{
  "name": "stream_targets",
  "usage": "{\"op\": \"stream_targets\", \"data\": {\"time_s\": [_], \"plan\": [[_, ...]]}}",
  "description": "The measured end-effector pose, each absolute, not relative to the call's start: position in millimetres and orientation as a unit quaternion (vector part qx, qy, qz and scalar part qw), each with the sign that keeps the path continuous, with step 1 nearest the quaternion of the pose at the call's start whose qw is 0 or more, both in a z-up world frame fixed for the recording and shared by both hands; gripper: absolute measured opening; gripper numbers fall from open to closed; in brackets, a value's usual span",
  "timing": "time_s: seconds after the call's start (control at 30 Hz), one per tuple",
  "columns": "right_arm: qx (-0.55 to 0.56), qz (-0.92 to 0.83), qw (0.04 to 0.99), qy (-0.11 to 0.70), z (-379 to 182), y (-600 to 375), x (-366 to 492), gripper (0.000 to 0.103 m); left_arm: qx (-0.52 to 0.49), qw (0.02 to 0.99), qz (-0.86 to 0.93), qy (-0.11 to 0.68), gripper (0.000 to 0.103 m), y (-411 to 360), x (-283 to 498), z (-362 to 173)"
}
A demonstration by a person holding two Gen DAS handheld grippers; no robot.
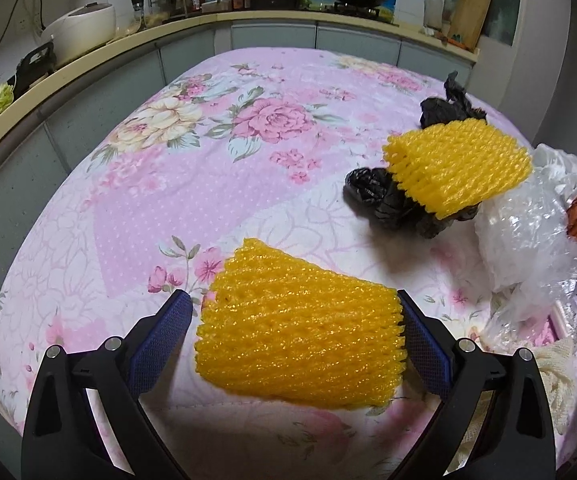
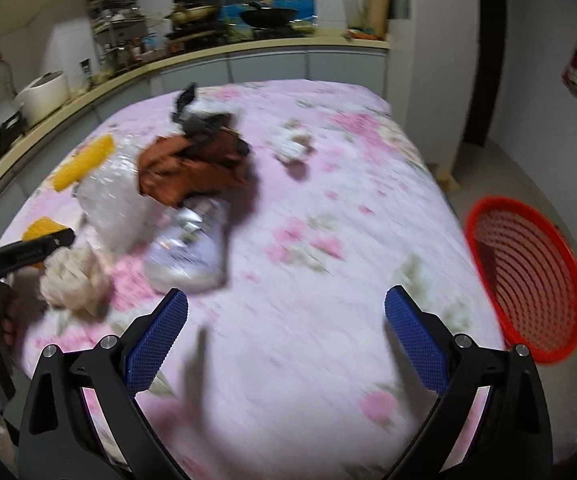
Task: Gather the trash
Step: 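Grasp the yellow foam net with the left tool while the right tool grasps the white Watsons packet, then carry both items to the red basket and open both tools to drop them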
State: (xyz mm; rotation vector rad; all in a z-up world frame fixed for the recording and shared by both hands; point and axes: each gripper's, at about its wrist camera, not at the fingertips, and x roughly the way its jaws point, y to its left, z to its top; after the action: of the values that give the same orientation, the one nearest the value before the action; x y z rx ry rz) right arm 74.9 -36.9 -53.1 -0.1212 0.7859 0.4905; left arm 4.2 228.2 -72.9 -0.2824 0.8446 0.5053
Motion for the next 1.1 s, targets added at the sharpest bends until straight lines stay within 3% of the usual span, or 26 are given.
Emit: {"op": "stream_targets", "data": {"time_s": [0.2,0.3,0.4,0.43,0.6,1.1], "plan": [[-0.079,0.275,0.880,0.379,-50.2,10.6,94.7,0.096,-0.147,0.887,0.217,0.380,0.060,232.0,-1.5,-66.5],[-0.098,0.278,0.869,0.396,-57.0,28.3,104.7,0.080,-0.168,0.893,0.191,0.371,0.037,234.5,-3.0,-64.0],[-0.109,0.284,0.861,0.408,-62.6,37.1,106.5,0.058,-0.181,0.896,0.178,0.363,0.030,235.3,-4.0,-62.5],[-0.106,0.287,0.859,0.411,-63.7,38.2,107.0,0.049,-0.183,0.898,0.176,0.359,0.029,235.1,-4.8,-61.1],[-0.099,0.291,0.860,0.407,-62.0,31.8,100.4,0.044,-0.178,0.908,0.174,0.338,0.028,233.0,-10.1,-47.8],[-0.038,0.317,0.876,0.361,-21.9,-15.9,74.0,0.043,-0.147,0.934,0.159,0.283,0.028,206.6,-20.2,-2.0]]}}
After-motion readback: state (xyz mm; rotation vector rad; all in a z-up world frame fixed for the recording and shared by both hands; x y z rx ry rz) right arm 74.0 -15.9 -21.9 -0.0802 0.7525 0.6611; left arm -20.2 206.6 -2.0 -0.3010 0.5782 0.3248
